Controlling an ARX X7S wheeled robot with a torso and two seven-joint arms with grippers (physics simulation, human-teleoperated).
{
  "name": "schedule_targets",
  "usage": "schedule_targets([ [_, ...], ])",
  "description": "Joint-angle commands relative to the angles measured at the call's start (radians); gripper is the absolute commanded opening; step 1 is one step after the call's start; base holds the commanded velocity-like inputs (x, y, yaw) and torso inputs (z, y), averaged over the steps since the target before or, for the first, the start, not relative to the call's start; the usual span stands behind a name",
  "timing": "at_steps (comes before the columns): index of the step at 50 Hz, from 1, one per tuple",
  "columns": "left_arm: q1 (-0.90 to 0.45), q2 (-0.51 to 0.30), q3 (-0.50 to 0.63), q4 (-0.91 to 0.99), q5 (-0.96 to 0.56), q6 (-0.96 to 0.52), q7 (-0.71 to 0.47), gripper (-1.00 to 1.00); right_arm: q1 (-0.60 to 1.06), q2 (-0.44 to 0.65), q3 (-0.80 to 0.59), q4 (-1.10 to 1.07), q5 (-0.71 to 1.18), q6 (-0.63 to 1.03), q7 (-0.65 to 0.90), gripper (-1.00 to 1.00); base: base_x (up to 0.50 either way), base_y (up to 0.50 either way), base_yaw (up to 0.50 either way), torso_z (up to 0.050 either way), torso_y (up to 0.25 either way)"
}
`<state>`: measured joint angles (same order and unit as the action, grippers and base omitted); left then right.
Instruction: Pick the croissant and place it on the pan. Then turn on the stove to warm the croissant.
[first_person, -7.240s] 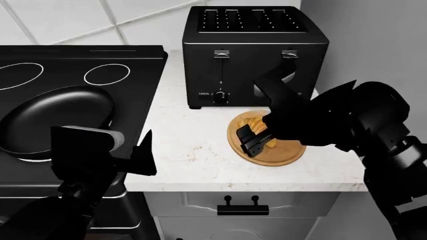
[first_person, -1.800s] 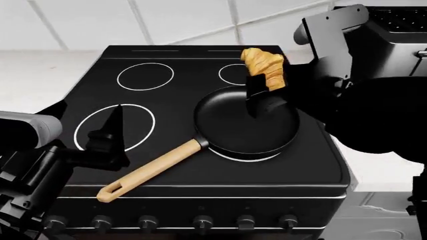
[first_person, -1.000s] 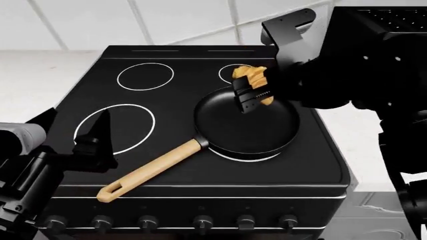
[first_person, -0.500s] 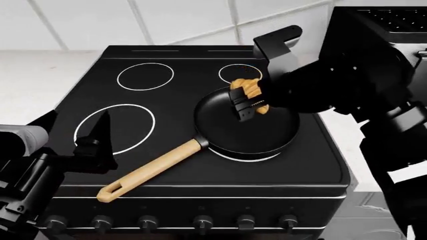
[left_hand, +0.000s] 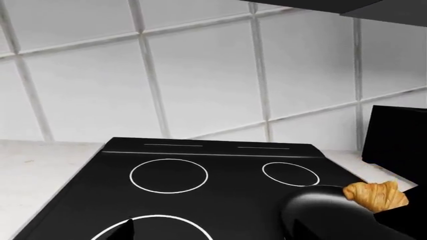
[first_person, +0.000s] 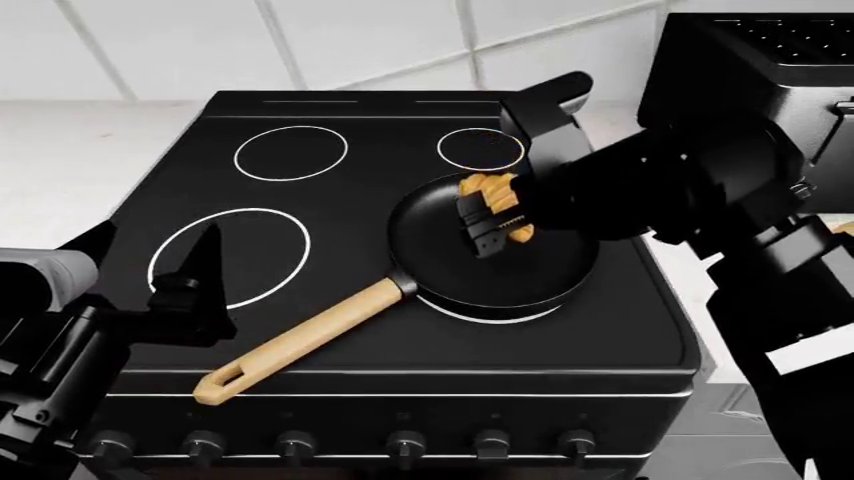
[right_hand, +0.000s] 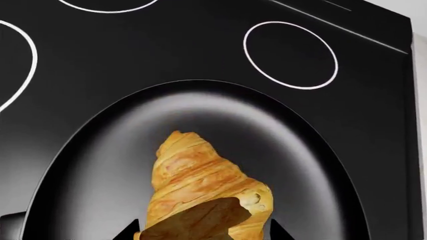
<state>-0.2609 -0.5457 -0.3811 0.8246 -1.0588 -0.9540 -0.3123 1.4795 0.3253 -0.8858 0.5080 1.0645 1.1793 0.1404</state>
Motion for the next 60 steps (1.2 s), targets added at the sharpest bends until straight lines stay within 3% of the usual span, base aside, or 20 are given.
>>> schedule_targets([
  [1, 0.003, -0.004, -0.001, 0.004, -0.006, 0.002, -0.008, 1.0, -0.006, 0.002, -0.011, -0.008, -0.014, -0.01, -0.021, -1.0, 0.0, 0.0, 0.0, 0.0, 0.0],
  [8, 0.004, -0.007, 0.0, 0.011, -0.013, 0.0, -0.019, 1.0, -0.009, 0.005, -0.011, -0.008, -0.016, -0.018, -0.018, -1.0, 0.0, 0.0, 0.0, 0.0, 0.0],
  [9, 0.004, -0.008, 0.0, 0.012, -0.014, -0.001, -0.021, 1.0, -0.008, 0.005, -0.012, -0.008, -0.018, -0.019, -0.017, 1.0, 0.0, 0.0, 0.0, 0.0, 0.0],
  [31, 0.014, -0.024, -0.026, 0.041, -0.064, -0.003, -0.05, 1.0, -0.009, 0.044, 0.029, -0.113, 0.029, 0.016, 0.058, 1.0, 0.0, 0.0, 0.0, 0.0, 0.0],
  [50, -0.02, -0.031, 0.038, 0.003, -0.023, 0.0, -0.034, 1.0, -0.187, 0.21, 0.282, -0.623, 0.189, -0.048, 0.48, 1.0, 0.0, 0.0, 0.0, 0.0, 0.0],
  [60, -0.037, -0.036, 0.063, -0.005, -0.022, -0.002, -0.029, 1.0, -0.292, 0.271, 0.35, -0.809, 0.182, -0.153, 0.549, 1.0, 0.0, 0.0, 0.0, 0.0, 0.0],
])
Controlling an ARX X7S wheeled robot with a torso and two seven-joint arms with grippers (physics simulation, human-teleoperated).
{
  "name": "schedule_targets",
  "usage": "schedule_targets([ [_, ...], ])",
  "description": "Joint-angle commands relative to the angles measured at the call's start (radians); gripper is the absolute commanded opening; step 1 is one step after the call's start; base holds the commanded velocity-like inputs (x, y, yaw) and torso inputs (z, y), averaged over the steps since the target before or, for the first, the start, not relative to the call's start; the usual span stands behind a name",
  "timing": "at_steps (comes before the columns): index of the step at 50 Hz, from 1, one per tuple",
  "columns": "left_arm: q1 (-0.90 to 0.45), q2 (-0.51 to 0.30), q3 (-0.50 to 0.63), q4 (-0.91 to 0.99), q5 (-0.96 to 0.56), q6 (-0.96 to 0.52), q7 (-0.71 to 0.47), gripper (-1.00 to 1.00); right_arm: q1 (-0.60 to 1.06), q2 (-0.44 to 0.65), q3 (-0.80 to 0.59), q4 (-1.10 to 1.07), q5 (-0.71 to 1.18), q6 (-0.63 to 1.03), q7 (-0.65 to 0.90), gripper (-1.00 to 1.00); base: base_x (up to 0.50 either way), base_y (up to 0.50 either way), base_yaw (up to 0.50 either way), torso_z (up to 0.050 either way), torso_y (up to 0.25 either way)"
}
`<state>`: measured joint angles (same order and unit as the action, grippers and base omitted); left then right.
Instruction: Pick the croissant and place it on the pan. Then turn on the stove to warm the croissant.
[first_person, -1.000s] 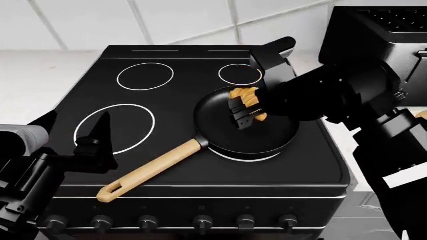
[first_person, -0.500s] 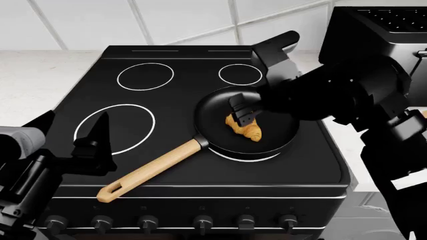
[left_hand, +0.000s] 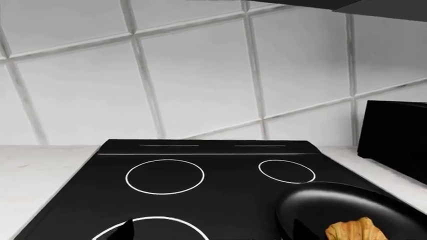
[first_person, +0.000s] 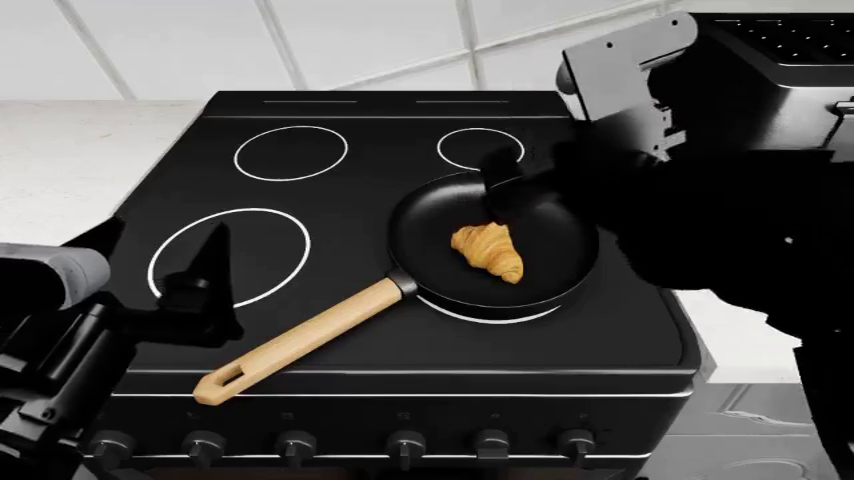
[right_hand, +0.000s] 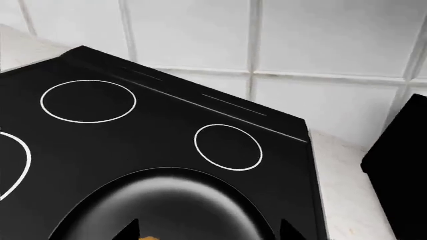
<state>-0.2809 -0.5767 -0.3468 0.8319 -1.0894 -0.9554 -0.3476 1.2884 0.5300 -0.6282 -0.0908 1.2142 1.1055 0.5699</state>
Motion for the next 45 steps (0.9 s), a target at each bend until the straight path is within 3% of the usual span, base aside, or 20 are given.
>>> schedule_targets([
  [1, -0.017, -0.005, 0.028, -0.01, 0.006, -0.002, 0.004, 1.0, -0.105, 0.069, 0.098, -0.222, 0.038, -0.082, 0.126, 1.0, 0.0, 0.0, 0.0, 0.0, 0.0],
  [14, -0.012, -0.015, 0.019, 0.011, -0.019, -0.007, -0.015, 1.0, -0.137, 0.084, 0.139, -0.303, 0.096, -0.09, 0.209, 1.0, -0.02, 0.0, 0.0, 0.0, 0.0],
  [35, -0.019, -0.024, 0.033, 0.02, -0.029, -0.009, -0.031, 1.0, -0.156, 0.091, 0.152, -0.323, 0.112, -0.109, 0.219, 1.0, -0.48, 0.11, 0.0, 0.0, 0.0],
  [45, -0.013, -0.015, 0.054, 0.003, 0.001, 0.003, -0.028, 1.0, -0.265, 0.115, 0.17, -0.412, 0.002, -0.222, 0.213, 1.0, -0.03, 0.0, 0.0, 0.0, 0.0],
])
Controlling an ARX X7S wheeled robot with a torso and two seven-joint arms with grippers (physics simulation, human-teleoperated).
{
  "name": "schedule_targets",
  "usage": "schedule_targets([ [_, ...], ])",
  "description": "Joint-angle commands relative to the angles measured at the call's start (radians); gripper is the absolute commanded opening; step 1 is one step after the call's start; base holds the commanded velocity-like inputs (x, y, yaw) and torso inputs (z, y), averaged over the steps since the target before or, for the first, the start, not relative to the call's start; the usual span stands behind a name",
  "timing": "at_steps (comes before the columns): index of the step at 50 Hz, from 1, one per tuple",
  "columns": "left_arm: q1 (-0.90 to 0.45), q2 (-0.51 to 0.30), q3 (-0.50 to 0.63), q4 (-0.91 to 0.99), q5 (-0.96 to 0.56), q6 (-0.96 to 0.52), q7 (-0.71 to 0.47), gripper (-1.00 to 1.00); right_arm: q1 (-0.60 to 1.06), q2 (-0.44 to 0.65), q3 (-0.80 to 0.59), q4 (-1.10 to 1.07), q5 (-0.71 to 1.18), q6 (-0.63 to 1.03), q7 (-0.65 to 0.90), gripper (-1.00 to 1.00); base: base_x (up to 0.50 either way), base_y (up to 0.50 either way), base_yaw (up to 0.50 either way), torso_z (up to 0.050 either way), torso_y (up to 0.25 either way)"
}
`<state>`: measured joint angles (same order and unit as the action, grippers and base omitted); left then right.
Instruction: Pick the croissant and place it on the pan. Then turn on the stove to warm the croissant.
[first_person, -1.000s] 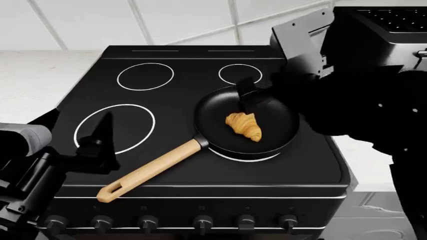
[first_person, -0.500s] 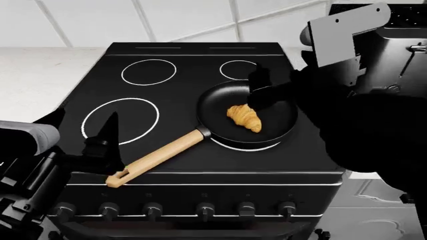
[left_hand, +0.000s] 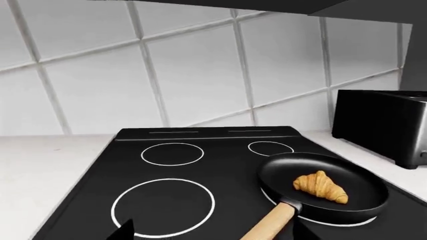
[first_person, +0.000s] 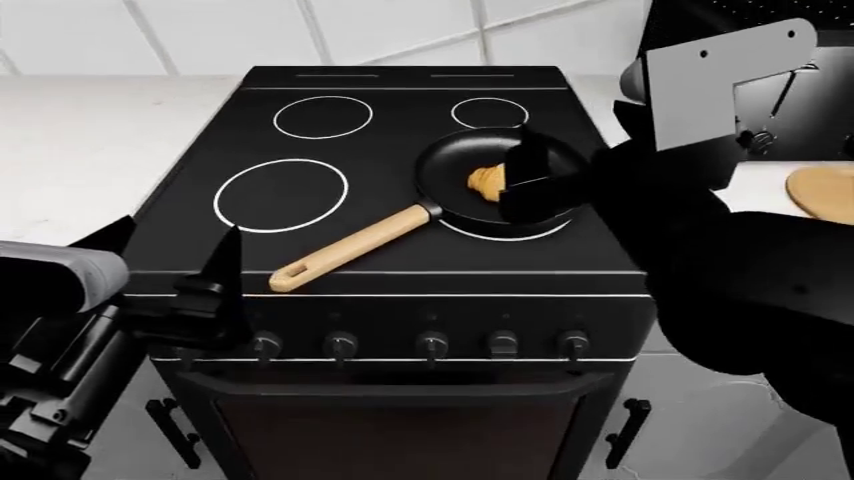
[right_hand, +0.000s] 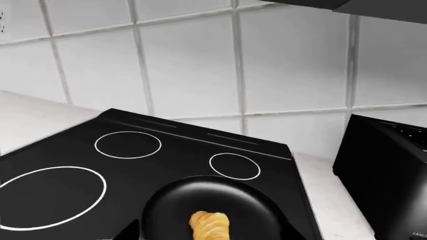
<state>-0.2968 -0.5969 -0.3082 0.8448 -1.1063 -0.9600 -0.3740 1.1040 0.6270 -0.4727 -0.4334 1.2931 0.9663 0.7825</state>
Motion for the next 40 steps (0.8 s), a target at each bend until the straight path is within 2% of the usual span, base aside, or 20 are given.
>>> schedule_targets([
  [1, 0.004, 0.006, 0.015, -0.012, 0.02, 0.008, -0.003, 1.0, -0.092, 0.018, 0.016, -0.079, -0.086, -0.094, 0.004, 1.0, 0.0, 0.0, 0.0, 0.0, 0.0],
  [9, -0.001, 0.007, 0.022, -0.018, 0.023, 0.006, -0.018, 1.0, -0.151, 0.009, 0.022, -0.103, -0.13, -0.151, 0.014, 1.0, 0.0, 0.1, 0.0, 0.0, 0.0],
  [21, -0.019, 0.034, 0.046, -0.037, 0.065, 0.02, -0.051, 1.0, -0.174, 0.013, 0.026, -0.11, -0.145, -0.175, 0.013, 1.0, -0.01, 0.5, 0.0, 0.0, 0.0],
  [40, 0.015, 0.039, 0.063, -0.017, 0.173, 0.123, 0.018, 1.0, -0.193, 0.019, 0.036, -0.109, -0.149, -0.199, 0.009, 1.0, -0.01, 0.49, 0.0, 0.0, 0.0],
])
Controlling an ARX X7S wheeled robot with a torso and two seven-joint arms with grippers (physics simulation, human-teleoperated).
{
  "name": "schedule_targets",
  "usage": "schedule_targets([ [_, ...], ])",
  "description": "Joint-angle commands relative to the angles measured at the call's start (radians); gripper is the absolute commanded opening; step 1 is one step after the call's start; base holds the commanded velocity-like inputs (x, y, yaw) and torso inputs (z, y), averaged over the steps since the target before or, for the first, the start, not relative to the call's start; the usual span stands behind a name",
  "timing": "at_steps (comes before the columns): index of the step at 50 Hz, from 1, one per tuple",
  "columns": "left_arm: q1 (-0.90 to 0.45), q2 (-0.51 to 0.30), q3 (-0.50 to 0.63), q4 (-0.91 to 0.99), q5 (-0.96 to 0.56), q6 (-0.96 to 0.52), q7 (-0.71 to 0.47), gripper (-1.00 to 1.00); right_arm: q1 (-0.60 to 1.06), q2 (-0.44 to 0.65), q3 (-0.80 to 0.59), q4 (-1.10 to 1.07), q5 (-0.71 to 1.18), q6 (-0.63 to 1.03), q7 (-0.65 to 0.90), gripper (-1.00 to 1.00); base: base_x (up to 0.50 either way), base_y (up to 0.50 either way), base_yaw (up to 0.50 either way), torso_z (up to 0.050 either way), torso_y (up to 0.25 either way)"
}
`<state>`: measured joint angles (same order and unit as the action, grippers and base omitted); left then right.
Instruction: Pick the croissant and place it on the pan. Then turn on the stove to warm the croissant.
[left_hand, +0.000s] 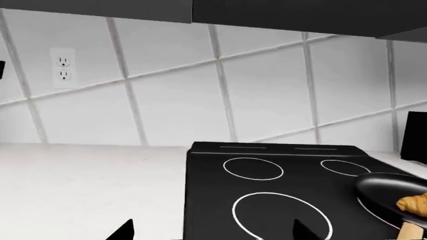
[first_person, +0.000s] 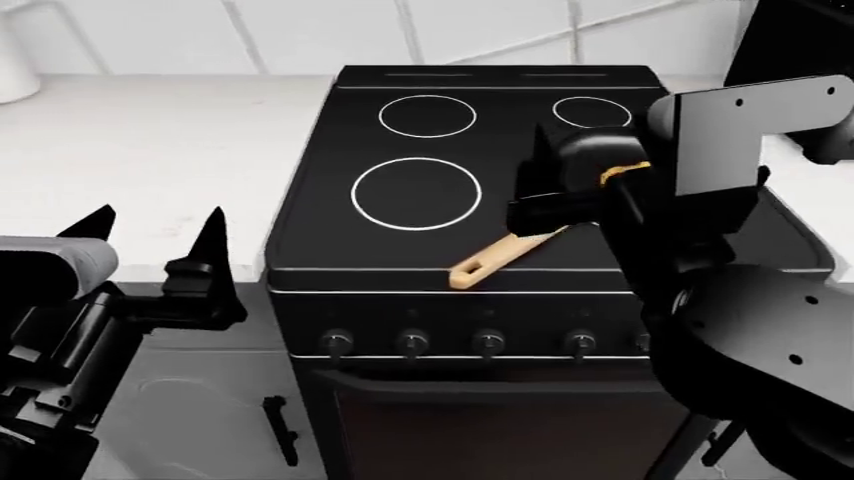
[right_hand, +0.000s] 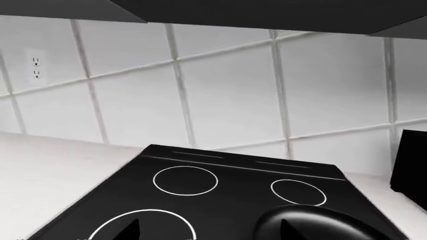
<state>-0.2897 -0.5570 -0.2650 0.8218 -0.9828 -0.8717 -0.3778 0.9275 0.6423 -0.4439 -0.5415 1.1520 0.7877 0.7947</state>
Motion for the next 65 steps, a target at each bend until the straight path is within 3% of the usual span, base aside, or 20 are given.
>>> schedule_targets([
  [1, 0.007, -0.003, 0.027, 0.005, 0.057, 0.03, 0.017, 1.0, -0.02, 0.004, 0.011, 0.001, -0.007, -0.024, -0.003, 1.0, 0.0, 0.0, 0.0, -0.05, 0.0],
  [65, -0.029, -0.021, 0.123, 0.021, 0.079, 0.025, -0.004, 1.0, -0.14, 0.067, 0.072, -0.096, 0.03, -0.069, 0.113, 1.0, 0.0, 0.0, 0.0, -0.05, 0.0],
])
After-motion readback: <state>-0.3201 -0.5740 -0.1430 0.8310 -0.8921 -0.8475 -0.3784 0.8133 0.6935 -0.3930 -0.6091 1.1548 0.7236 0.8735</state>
